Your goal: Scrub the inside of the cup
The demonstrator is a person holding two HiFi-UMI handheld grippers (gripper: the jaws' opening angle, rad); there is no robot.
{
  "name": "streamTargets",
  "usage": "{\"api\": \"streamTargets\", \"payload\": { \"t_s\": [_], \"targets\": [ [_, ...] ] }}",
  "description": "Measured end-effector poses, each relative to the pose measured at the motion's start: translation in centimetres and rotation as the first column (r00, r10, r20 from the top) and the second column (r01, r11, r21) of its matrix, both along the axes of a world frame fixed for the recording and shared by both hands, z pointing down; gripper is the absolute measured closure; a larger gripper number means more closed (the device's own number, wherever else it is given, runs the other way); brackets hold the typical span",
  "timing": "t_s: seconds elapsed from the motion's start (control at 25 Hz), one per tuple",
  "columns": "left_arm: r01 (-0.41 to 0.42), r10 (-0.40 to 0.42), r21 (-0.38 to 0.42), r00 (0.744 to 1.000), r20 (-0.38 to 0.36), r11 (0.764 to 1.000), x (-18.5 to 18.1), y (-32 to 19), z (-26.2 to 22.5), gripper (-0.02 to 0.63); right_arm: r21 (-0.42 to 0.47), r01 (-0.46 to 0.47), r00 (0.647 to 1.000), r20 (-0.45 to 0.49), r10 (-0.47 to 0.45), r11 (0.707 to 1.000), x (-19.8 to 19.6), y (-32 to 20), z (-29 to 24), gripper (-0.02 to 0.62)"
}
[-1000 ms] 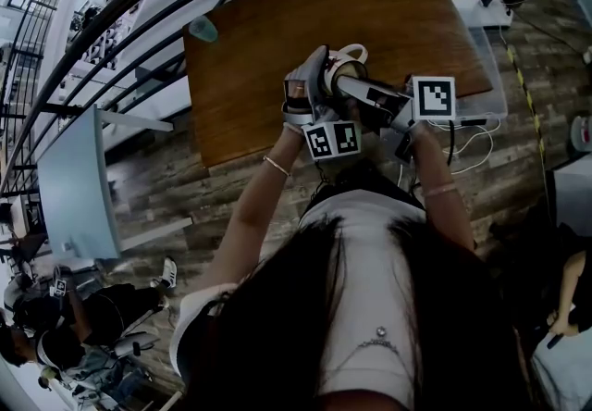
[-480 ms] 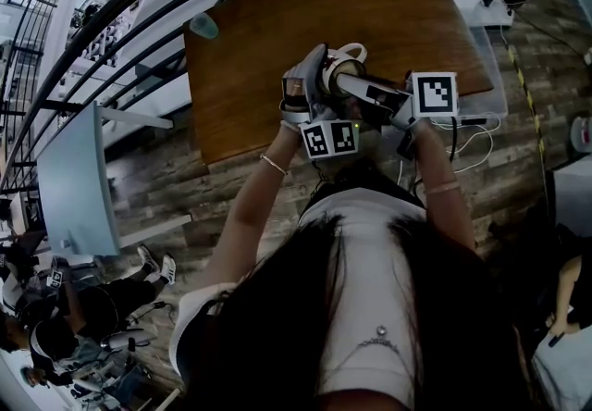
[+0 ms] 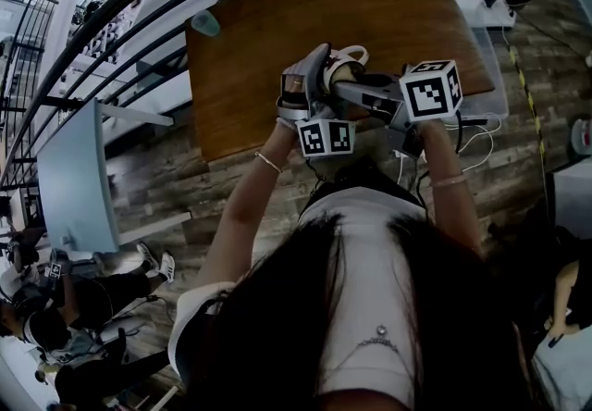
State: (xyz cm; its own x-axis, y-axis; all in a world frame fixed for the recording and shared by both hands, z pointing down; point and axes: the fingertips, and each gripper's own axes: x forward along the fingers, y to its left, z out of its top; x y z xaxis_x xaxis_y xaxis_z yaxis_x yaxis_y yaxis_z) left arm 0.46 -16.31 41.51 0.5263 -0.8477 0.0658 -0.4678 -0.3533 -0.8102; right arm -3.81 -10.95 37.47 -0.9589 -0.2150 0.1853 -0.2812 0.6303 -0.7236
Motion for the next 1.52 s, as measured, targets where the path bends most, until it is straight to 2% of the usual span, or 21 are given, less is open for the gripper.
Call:
{"api": "streamTargets", "payload": {
  "t_s": [0.28, 0.56, 1.04, 1.52],
  "targets": [
    [-0.007, 0.008, -0.009, 1.0, 0.02, 1.0, -0.1, -0.1, 0.3, 0.195, 0.067, 0.084, 0.99, -0.116, -0.075, 0.994, -0.3, 0.3, 0.7, 0.515],
    [-0.015, 0.015, -0.015, 0.999, 0.044, 1.0, -0.4, 0.0, 0.5, 0.195, 0.12, 0.189, 0.959, -0.236, -0.156, 0.975, -0.8, 1.1, 1.3, 0.515],
    [-0.015, 0.016, -0.025, 0.998, 0.066, 1.0, -0.6, 0.1, 1.2, 0.195, 0.157, 0.34, 0.88, -0.401, -0.255, 0.927, -0.9, 2.0, 3.1, 0.515],
    [-0.01, 0.012, -0.027, 0.995, 0.102, 1.0, -0.8, 0.2, 1.8, 0.195, 0.159, 0.459, 0.766, -0.57, -0.298, 0.874, -0.5, 2.6, 5.0, 0.515]
  ]
}}
